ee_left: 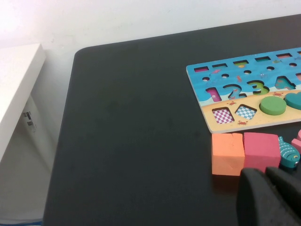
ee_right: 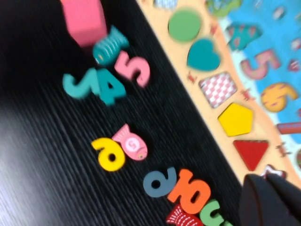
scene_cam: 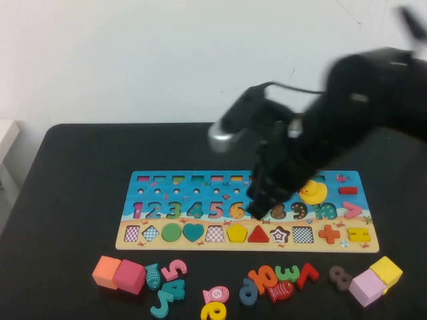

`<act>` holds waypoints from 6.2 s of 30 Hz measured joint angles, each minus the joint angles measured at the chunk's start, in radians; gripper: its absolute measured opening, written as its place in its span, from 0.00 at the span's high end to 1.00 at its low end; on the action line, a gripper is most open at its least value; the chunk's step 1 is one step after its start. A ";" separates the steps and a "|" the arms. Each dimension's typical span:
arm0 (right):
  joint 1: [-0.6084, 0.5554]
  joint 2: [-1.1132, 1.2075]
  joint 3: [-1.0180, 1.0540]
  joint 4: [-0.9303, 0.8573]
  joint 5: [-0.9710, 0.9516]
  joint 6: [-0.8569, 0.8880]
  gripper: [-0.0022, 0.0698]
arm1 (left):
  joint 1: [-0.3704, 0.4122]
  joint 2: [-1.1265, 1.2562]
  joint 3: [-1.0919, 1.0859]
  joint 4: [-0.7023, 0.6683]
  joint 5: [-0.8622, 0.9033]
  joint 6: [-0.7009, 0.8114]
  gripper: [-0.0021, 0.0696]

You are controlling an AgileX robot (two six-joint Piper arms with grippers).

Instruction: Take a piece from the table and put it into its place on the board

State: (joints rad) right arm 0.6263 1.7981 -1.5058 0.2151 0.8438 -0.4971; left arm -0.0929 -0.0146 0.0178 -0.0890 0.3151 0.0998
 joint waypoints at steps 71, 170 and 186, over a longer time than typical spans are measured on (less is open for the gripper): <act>-0.667 -1.809 1.532 -0.318 -0.558 0.487 0.94 | 0.000 0.000 0.000 0.000 0.000 0.000 0.97; -0.668 -1.809 1.530 -0.308 -0.487 0.588 0.94 | 0.000 0.000 0.000 0.000 0.001 0.000 0.97; -0.668 -1.809 1.530 -0.328 -0.487 0.519 0.94 | 0.000 0.000 0.000 0.000 0.001 0.000 0.97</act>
State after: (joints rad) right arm -0.0413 -0.0104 0.0241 -0.1133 0.3572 0.0219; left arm -0.0929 -0.0146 0.0178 -0.0890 0.3160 0.0998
